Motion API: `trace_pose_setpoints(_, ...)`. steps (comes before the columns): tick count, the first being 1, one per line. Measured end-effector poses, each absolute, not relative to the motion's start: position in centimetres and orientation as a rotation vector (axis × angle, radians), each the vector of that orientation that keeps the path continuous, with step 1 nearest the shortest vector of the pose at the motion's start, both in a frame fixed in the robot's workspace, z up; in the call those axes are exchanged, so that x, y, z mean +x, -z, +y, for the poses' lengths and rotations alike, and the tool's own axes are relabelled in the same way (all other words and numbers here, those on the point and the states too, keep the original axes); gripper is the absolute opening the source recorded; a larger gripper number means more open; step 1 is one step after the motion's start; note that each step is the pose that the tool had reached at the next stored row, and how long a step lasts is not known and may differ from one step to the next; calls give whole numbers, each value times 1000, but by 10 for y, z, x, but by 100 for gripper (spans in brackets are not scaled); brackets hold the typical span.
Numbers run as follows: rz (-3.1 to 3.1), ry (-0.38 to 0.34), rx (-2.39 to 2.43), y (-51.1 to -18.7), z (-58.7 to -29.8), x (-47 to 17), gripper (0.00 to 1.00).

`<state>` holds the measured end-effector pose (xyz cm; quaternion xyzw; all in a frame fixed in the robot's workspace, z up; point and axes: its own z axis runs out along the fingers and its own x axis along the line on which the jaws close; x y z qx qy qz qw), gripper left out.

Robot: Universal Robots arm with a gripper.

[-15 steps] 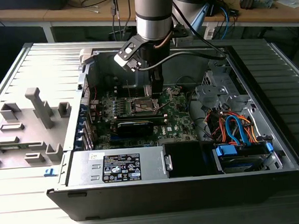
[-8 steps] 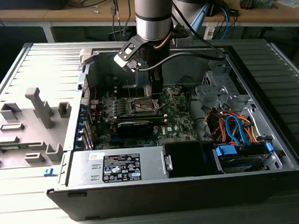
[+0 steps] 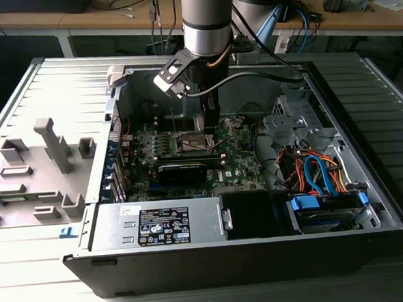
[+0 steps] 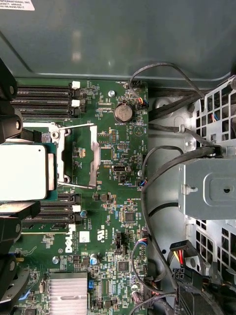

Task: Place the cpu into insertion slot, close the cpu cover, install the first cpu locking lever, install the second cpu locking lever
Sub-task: 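Place the cpu into insertion slot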

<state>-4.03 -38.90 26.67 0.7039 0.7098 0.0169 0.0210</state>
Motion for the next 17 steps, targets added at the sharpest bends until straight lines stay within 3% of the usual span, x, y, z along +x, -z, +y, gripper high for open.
trace_pose_setpoints(17,2201,-52,2182,-264,-389,-40,55)
